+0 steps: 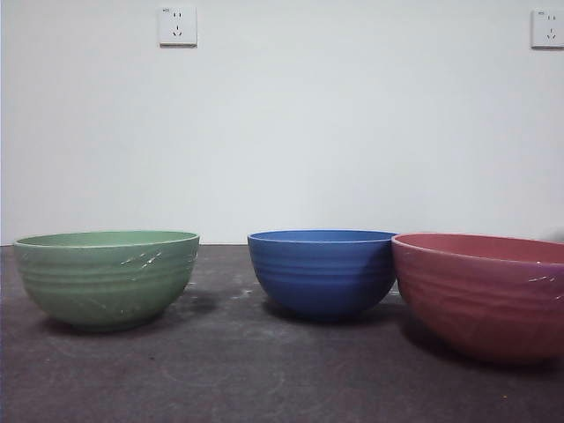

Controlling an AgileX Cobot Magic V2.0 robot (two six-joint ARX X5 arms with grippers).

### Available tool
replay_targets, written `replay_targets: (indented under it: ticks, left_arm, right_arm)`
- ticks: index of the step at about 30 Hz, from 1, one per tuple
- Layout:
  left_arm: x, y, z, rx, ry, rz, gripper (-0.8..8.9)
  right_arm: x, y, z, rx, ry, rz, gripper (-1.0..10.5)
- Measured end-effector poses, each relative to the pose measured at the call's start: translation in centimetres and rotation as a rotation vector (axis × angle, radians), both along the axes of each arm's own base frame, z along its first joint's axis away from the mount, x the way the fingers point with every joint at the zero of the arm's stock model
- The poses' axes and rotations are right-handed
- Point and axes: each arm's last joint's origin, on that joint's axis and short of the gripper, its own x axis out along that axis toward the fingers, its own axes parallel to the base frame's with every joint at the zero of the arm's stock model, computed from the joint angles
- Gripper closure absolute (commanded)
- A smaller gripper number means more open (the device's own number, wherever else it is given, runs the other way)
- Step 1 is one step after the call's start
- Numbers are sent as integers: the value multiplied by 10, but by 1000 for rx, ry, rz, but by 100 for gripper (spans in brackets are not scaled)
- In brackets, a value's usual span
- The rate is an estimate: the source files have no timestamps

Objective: Pick up the green bowl on the top,put the green bowl on the left,pick up the red bowl in the middle,put the red bowl on the right

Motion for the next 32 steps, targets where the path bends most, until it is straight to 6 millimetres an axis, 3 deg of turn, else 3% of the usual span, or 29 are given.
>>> replay_targets:
  ticks: [5, 9, 32]
  left_arm:
    - [0, 0, 0, 0, 0, 0, 817]
    - [0, 0, 0, 0, 0, 0, 817]
    - [0, 0, 0, 0, 0, 2, 817]
  right_arm:
    - [1, -1, -39, -2, 25, 2, 944]
    - [0, -1, -54, -2, 19, 2, 944]
    - [-2, -2, -59, 12, 41, -10, 944]
